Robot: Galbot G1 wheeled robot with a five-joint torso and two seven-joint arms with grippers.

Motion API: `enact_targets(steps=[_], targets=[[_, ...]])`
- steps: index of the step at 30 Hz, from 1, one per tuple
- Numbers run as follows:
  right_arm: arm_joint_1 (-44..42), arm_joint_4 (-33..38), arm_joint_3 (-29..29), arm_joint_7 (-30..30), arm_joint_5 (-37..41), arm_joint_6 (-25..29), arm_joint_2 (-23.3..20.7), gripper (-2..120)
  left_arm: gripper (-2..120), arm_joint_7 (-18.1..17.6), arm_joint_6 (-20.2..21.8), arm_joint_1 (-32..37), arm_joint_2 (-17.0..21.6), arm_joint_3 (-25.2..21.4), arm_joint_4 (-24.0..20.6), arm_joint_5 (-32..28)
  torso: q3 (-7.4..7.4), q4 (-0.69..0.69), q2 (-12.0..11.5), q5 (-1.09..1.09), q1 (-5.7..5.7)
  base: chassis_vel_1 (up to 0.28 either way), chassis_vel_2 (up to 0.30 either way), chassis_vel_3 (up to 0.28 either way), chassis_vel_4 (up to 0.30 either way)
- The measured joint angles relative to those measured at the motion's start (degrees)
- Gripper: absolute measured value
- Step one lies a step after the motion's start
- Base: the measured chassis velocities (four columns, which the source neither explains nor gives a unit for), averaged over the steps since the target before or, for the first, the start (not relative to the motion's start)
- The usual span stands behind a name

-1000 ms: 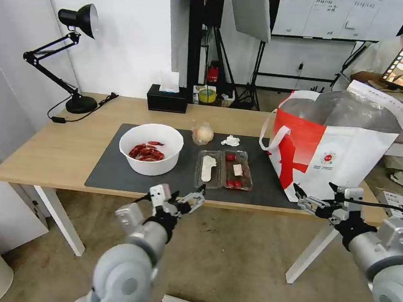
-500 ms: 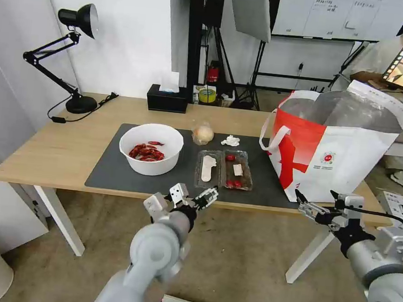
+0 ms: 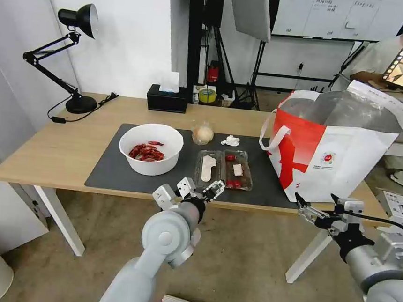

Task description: Pick up the trash from the table and place it into the takeout bag.

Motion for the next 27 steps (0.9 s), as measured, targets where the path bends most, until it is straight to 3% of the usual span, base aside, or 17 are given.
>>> enact_targets(steps=[13, 27], targets=[[-0.34, -0.16, 0.38, 0.03, 0.00, 0.21, 0.31, 100, 100, -2.50, -1.12, -6.61, -3.00, 1.93, 7.14, 0.18, 0.00, 0.00, 0.00, 0.00, 0.00, 0.000, 0.000, 0.000, 0.000], [-0.72, -0.37, 0.16, -0.01, -0.64, 0.46, 0.98, 100, 100, -2.95, -1.37, -7.25, -4.24, 1.89, 9.31, 0.87, 0.00, 0.00, 0.01, 0.00, 0.00, 0.000, 0.000, 0.000, 0.000]])
